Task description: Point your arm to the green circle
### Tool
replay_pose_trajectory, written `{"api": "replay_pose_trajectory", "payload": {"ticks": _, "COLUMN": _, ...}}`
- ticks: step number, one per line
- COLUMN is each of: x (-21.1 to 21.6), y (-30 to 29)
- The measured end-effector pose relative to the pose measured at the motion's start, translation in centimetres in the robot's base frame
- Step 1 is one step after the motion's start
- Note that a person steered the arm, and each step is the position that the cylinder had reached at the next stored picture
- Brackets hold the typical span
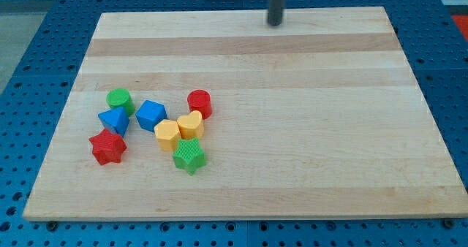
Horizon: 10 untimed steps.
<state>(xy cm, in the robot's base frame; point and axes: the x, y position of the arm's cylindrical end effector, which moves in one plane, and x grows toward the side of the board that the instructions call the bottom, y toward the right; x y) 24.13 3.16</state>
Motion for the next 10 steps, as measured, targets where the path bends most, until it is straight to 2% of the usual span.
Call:
{"api": "replay_pose_trajectory", "payload": {"ticks": 1, "x": 3.9, "y": -5.6}}
{"api": "replay_pose_trajectory", "payload": {"ticks": 3, "x": 4.8, "y": -15.0}}
{"api": "replay_pose_trajectory", "payload": {"ticks": 4, "x": 5.0, "y": -24.2}}
{"api": "replay_pose_trajectory", "payload": {"ticks": 5, "x": 9.2, "y": -32.5}}
{"api": "replay_pose_trajectory", "payload": {"ticks": 7, "x": 12.2, "y": -33.6}}
{"api": "replay_pose_trajectory", "payload": {"ticks": 9, "x": 17.4, "y": -33.6}}
{"api": "replay_pose_trajectory", "payload": {"ticks": 10, "x": 17.4, "y": -33.6}}
